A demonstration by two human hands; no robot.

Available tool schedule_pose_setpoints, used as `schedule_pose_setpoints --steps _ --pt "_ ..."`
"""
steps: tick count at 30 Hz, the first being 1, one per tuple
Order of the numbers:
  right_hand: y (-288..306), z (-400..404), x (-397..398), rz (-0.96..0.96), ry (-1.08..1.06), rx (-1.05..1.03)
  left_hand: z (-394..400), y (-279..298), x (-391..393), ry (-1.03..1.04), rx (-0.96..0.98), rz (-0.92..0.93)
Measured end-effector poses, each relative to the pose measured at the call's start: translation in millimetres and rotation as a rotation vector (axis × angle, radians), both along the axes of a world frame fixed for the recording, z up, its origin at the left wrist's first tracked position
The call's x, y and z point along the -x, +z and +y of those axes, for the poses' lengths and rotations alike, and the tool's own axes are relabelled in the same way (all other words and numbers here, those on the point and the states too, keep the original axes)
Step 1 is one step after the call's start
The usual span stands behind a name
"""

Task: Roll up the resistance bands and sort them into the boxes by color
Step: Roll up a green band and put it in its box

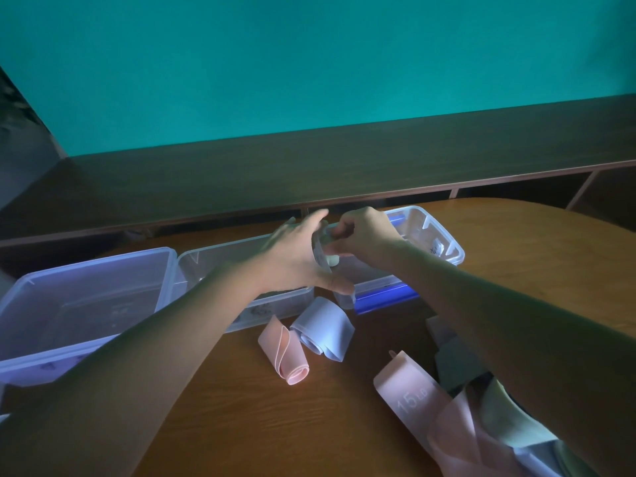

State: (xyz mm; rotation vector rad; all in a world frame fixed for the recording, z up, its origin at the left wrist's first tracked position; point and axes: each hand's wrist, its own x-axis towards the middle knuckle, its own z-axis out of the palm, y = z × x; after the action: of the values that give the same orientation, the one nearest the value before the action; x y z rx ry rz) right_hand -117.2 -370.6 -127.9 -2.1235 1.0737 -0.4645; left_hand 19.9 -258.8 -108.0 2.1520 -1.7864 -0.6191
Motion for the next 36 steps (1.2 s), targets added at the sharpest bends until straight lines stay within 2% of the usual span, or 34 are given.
schedule_pose_setpoints --steps 7,13,20,36 --pt "9 -1 11 -0.014 0.005 -0.074 0 1 1 -0.013 -0.006 -0.001" --pt "10 2 3 0.101 0.043 0.038 -2 6 3 -0.006 -0.021 -0.061" --pt "6 7 -4 0.157 0.046 0.141 -3 -1 0 0.014 0.008 -0.025" --pt "9 2 3 0.109 0.018 0.040 -3 13 6 -0.021 -0.044 -0.013"
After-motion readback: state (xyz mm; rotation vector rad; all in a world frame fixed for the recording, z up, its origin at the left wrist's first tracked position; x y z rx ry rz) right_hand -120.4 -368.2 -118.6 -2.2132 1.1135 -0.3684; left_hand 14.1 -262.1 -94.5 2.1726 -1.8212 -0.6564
